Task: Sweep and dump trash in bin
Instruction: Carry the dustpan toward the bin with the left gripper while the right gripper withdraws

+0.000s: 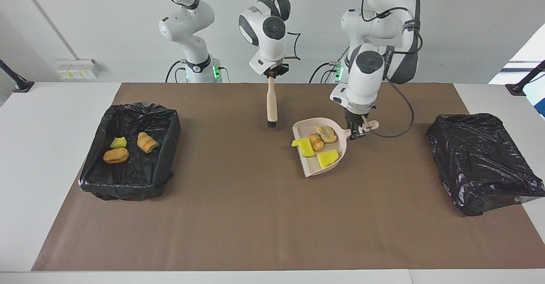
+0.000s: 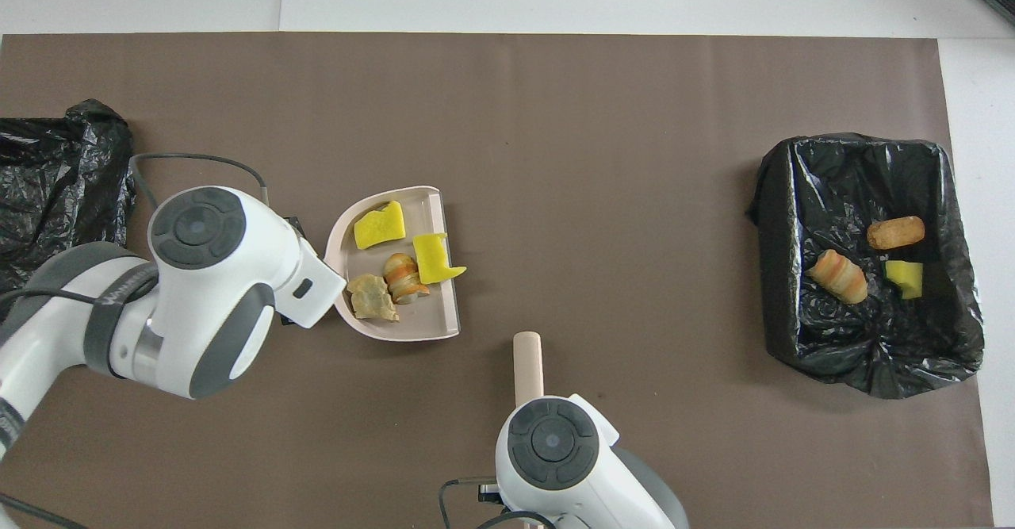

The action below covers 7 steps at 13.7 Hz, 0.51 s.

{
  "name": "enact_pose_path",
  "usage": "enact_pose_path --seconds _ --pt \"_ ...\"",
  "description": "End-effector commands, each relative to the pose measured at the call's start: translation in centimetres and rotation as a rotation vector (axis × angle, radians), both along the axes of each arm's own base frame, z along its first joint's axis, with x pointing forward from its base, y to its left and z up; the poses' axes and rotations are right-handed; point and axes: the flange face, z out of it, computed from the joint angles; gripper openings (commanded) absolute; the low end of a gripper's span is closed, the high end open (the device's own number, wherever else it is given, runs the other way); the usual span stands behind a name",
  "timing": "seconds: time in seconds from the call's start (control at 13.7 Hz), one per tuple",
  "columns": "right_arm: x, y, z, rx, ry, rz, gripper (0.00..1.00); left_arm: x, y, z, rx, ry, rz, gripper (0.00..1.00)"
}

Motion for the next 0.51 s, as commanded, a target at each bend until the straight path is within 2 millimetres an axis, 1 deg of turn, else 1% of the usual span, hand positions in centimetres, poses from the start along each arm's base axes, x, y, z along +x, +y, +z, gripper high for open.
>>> enact_pose_path --seconds 0.0,0.07,0.15,0.22,0.29,0.37,0.44 --pt "0.1 -0.7 -1.2 0.037 -0.036 -0.059 0.00 2.7 8.8 3.6 -0.061 -0.050 -0.038 0.00" --pt "0.4 -0.8 -1.5 0.043 -0.038 -0.047 0.00 3.6 12.5 5.2 -0.067 -0.062 -0.047 0.00" --pt "0.7 -0.8 -1.6 0.053 -0.043 -0.036 0.00 4.3 15.6 6.7 -0.064 -0.088 -0.065 0.00" --pt "0.9 -0.8 -1.7 0.062 -0.043 -0.012 0.00 4.9 19.4 7.7 -0.071 -0.097 -0.058 0.00" --pt "1.0 -0.9 -1.9 0.071 -0.038 0.027 0.00 5.4 22.6 8.9 -0.124 -0.104 -0.027 0.00" --pt "1.1 -1.1 -2.4 0.073 -0.029 0.047 0.00 5.8 26.3 9.6 -0.154 -0.103 0.003 0.00" --pt "1.3 -1.2 -2.7 0.070 -0.024 0.048 0.00 6.1 28.9 10.0 -0.149 -0.094 -0.027 0.00"
